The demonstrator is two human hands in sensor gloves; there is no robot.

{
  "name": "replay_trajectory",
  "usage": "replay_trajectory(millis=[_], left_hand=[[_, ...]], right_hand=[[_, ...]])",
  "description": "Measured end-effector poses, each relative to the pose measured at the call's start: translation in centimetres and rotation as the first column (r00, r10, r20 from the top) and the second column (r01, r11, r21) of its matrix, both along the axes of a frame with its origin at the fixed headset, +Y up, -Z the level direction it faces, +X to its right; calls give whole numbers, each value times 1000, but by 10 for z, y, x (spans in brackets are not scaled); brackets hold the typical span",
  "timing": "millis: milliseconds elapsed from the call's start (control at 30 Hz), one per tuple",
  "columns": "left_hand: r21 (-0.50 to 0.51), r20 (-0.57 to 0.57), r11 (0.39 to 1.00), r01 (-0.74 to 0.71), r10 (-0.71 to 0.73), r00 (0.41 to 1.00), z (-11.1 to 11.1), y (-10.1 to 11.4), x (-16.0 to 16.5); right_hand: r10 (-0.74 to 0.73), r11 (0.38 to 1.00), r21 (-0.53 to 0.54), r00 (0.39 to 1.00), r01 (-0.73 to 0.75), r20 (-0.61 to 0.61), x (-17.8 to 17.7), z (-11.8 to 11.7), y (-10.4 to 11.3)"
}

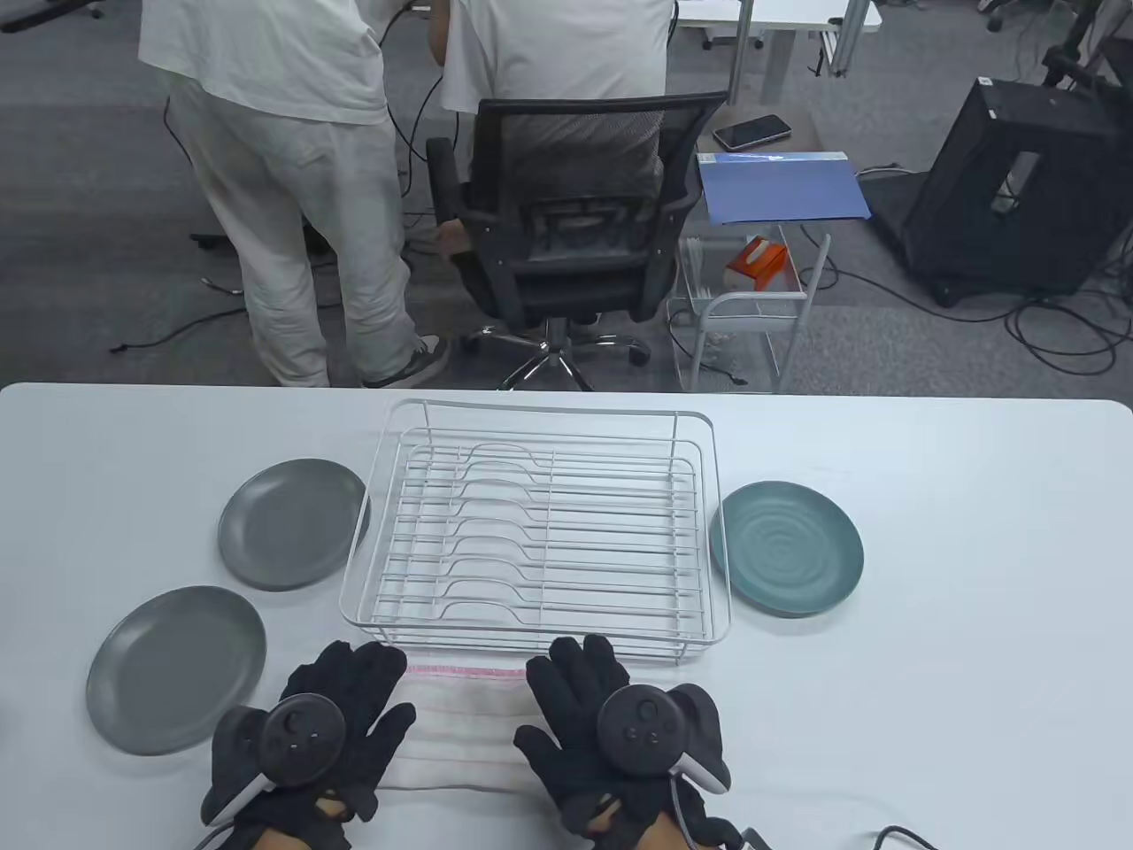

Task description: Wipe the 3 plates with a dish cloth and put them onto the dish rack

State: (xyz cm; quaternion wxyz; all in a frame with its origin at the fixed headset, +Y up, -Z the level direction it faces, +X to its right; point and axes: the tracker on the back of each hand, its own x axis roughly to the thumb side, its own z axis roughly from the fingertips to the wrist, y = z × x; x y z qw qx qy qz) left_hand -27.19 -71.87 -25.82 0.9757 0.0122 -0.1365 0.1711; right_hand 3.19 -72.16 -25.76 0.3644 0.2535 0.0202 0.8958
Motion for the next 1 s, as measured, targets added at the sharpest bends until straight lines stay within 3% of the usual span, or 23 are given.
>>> replay_trajectory(millis=[433,667,867,1000], left_hand=[[3,5,1000,-16,16,1000,0,0,-1],[-1,1,999,-35,35,999,1,0,-3],[-8,-3,999,-36,36,999,2,0,-2],[-39,-6,998,-56,55,998,2,-3,-5]], right_hand=[[-5,1000,13,1000,5,1,2,-3,0],[33,997,70,998,-30,-51,-18,2,-3],[242,969,96,947,-226,-211,-72,6,-21],[501,864,96,825,-494,-260,-101,7,-34]])
